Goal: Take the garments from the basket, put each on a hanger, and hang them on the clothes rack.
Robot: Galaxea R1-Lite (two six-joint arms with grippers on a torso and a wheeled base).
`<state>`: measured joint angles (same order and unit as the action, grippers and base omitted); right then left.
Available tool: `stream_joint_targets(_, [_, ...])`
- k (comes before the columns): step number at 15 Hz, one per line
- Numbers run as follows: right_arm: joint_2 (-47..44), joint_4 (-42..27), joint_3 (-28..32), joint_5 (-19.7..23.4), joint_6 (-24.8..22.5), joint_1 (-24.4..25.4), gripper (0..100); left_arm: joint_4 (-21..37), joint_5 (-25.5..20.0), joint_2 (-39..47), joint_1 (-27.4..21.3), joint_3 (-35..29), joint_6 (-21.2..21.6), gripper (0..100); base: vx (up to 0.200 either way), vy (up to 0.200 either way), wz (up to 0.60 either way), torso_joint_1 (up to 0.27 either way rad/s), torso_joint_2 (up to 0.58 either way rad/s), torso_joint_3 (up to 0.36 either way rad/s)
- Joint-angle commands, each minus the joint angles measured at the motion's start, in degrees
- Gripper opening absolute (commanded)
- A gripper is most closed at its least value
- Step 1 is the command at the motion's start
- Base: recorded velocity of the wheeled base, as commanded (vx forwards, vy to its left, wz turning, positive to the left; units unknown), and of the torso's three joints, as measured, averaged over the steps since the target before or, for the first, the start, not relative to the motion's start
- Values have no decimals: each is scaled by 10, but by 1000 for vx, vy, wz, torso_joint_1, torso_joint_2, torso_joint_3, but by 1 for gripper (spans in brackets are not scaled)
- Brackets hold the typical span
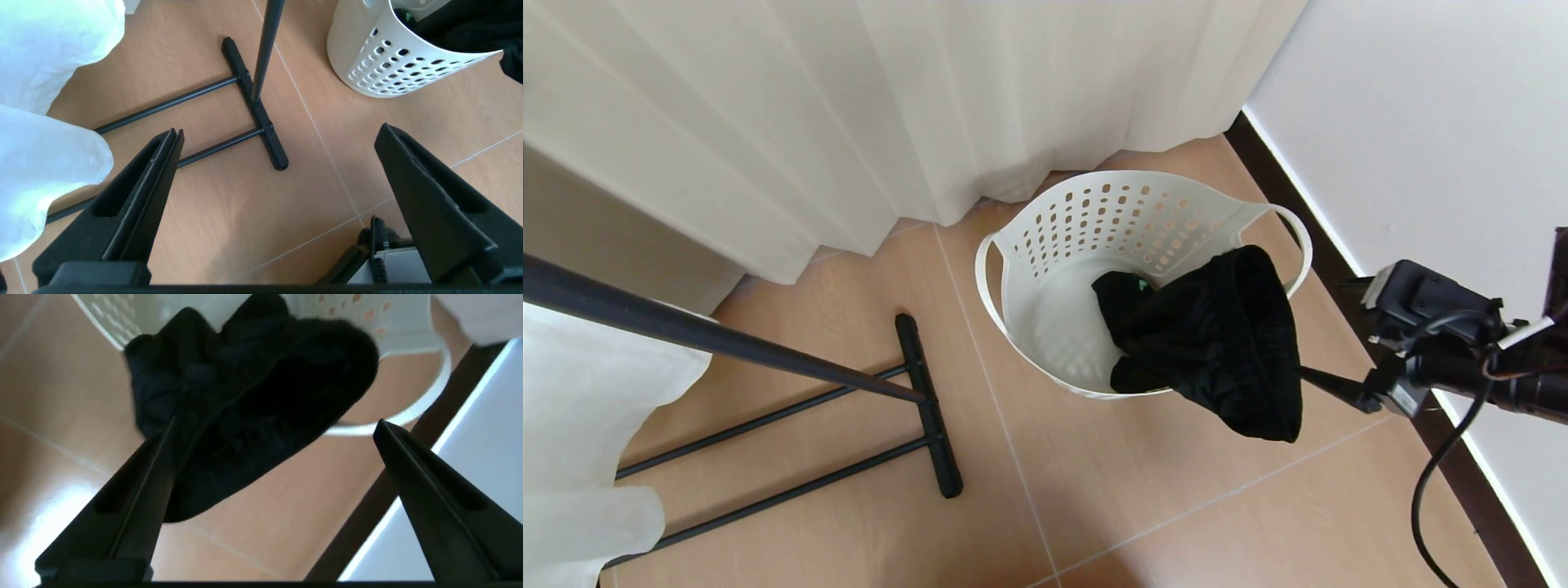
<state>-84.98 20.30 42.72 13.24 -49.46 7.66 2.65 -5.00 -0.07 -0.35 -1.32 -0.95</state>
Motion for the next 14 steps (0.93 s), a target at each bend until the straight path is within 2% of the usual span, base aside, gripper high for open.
stream_joint_targets(1, [-95,-2,90,1,-50,1,100,0,1,1,0,0,0,100,0,0,0,0,0,0])
stream_joint_targets(4, [-141,-3,168,-4,-93,1,100,0,1,1,0,0,0,100,0,0,0,0,0,0])
stream_joint_targets(5, [-143,-3,171,-6,-96,1,100,0,1,1,0,0,0,100,0,0,0,0,0,0])
stream_joint_targets(6, [-159,-3,202,-37,-157,0,100,0,1,1,0,0,-1,100,0,0,0,0,0,0])
stream_joint_targets(7, [-162,-3,210,-48,-179,0,100,0,1,1,0,0,-1,100,0,0,0,0,0,0])
stream_joint_targets(10, [-179,-3,210,-71,-194,1,100,0,1,1,0,0,-2,100,0,0,0,0,0,0])
stream_joint_targets(12, [-193,4,217,-125,-198,5,100,0,1,1,0,0,-2,100,0,0,0,0,0,0])
stream_joint_targets(14, [-208,6,224,-142,-198,14,100,0,1,1,0,0,-2,100,0,0,0,0,0,0])
